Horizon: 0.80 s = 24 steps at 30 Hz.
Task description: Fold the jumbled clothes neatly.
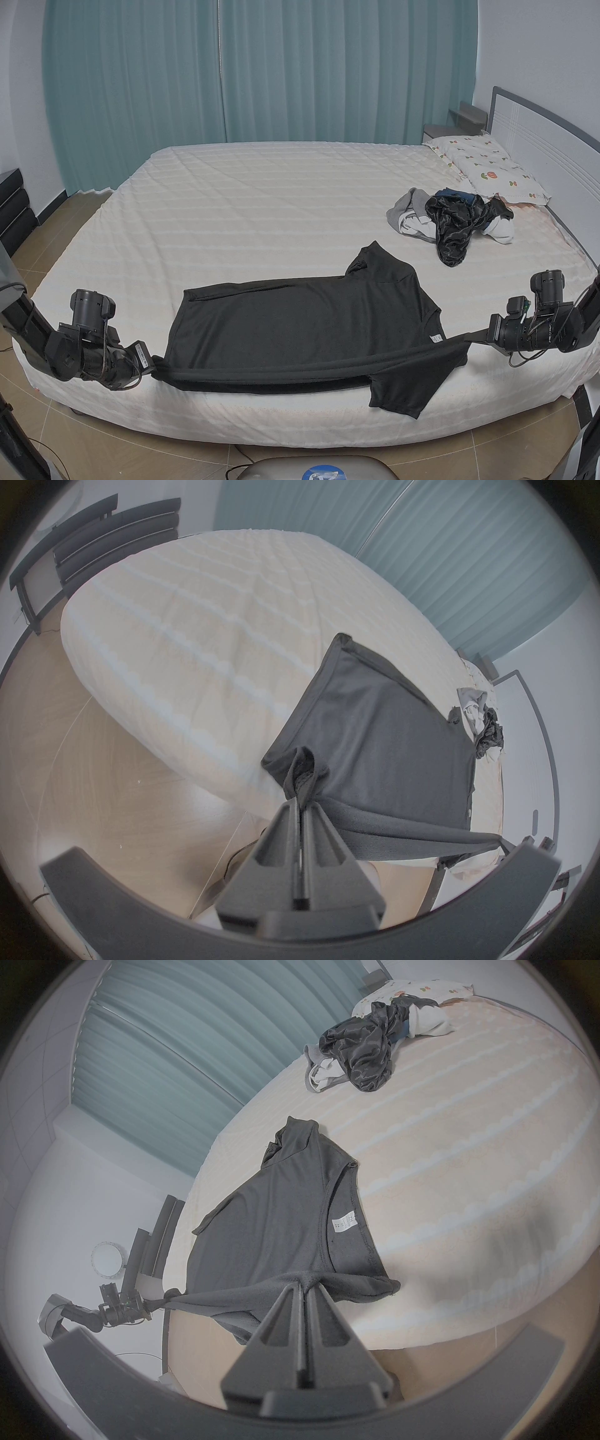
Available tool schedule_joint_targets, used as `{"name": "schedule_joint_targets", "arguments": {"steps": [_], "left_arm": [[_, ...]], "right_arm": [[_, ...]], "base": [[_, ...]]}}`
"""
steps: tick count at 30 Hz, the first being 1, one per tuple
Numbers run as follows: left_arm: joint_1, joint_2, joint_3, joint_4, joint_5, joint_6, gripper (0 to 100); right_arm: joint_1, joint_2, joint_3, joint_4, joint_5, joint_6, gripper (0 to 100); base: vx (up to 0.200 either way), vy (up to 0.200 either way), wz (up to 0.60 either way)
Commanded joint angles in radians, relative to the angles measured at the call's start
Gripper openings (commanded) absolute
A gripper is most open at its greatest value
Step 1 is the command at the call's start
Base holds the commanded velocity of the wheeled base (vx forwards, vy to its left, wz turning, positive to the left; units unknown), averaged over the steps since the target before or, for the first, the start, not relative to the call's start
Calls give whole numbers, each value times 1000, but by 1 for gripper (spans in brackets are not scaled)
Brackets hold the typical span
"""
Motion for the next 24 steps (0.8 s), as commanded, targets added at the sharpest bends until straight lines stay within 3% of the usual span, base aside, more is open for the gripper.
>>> {"name": "schedule_joint_targets", "arguments": {"steps": [1,8,10,19,24], "left_arm": [[3,48,-69,9,-1,-10,0],[14,160,-176,7,-1,-78,0],[14,212,-242,7,-1,-144,0],[14,339,-374,-2,1,-257,0],[14,358,-380,-5,1,-265,0]], "right_arm": [[18,27,-60,18,0,4,0],[31,125,-204,109,-10,10,0],[37,174,-256,126,-15,15,0],[68,295,-397,109,-52,108,0],[80,343,-446,107,-89,122,0]], "base": [[0,0,0],[0,0,0],[0,0,0],[0,0,0],[0,0,0]]}}
